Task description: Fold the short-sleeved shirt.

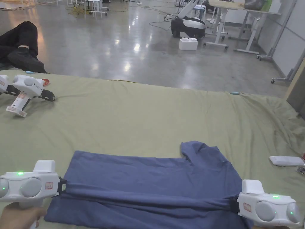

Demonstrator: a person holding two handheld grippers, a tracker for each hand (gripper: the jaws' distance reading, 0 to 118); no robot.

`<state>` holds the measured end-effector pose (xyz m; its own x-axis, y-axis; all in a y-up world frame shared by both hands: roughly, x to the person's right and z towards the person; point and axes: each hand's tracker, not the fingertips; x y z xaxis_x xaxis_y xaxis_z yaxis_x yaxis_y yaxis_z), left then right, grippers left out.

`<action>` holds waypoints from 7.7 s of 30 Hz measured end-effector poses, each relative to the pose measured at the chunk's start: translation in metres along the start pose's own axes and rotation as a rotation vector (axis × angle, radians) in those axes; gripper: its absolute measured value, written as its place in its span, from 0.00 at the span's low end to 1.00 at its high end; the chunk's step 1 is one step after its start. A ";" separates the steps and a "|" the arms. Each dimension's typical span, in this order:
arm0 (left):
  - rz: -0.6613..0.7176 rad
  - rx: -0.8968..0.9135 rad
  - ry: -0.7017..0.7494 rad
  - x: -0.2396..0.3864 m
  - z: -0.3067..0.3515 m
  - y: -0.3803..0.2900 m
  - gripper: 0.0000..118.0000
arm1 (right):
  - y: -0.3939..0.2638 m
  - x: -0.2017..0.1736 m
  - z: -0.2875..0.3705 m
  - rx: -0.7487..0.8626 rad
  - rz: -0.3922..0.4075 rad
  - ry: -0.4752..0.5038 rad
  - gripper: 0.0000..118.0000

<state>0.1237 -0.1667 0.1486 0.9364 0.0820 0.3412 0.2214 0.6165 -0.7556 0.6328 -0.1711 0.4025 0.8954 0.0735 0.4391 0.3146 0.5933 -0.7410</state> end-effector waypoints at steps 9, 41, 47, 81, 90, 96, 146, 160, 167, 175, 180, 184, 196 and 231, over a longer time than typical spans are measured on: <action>-0.039 0.078 -0.017 -0.004 0.010 -0.003 0.61 | -0.013 -0.013 0.048 0.223 -0.049 -0.018 0.68; -0.023 0.463 0.020 0.040 0.133 -0.077 0.00 | -0.053 -0.120 0.186 0.836 -0.044 -0.051 0.02; 0.059 0.175 -0.027 -0.009 0.071 -0.061 0.00 | -0.059 -0.113 0.177 0.771 -0.053 -0.048 0.02; -0.052 -0.028 0.021 -0.010 0.036 -0.085 0.01 | -0.072 0.022 0.036 0.045 -0.173 -0.042 0.62; -0.037 -0.003 0.007 -0.012 0.044 -0.089 0.00 | -0.070 0.011 0.004 -0.017 -0.032 0.074 0.11; -0.034 0.070 -0.022 -0.012 0.070 -0.074 0.00 | -0.064 0.009 0.043 0.025 -0.028 0.026 0.09; -0.079 0.623 0.014 0.043 0.167 -0.068 0.40 | -0.054 -0.112 0.199 0.783 -0.077 -0.039 0.59; -0.109 0.686 0.057 0.045 0.169 -0.062 0.00 | -0.038 -0.153 0.201 0.865 -0.053 -0.039 0.00; 0.047 0.323 -0.049 -0.022 0.090 -0.033 0.00 | -0.042 -0.147 0.177 0.763 -0.046 -0.016 0.00; 0.071 0.056 -0.046 -0.064 0.007 0.002 0.24 | -0.054 -0.134 0.151 0.658 -0.025 -0.029 0.00; 0.051 -0.070 -0.031 -0.055 -0.023 0.010 0.50 | -0.057 -0.125 0.138 0.602 -0.033 -0.045 0.00; 0.000 -0.152 -0.008 -0.039 -0.039 0.006 0.52 | -0.061 -0.116 0.127 0.564 -0.033 -0.064 0.00; -0.044 -0.067 -0.001 -0.032 -0.047 -0.010 0.01 | -0.031 -0.048 0.076 0.319 -0.115 -0.054 0.04; -0.016 0.173 -0.096 -0.041 0.081 -0.023 0.01 | 0.007 0.022 0.088 0.126 -0.025 0.055 0.00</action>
<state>0.0581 -0.1206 0.1972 0.9011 0.1402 0.4104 0.1781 0.7432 -0.6450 0.6275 -0.0948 0.4512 0.9047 0.0150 0.4257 0.2986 0.6903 -0.6590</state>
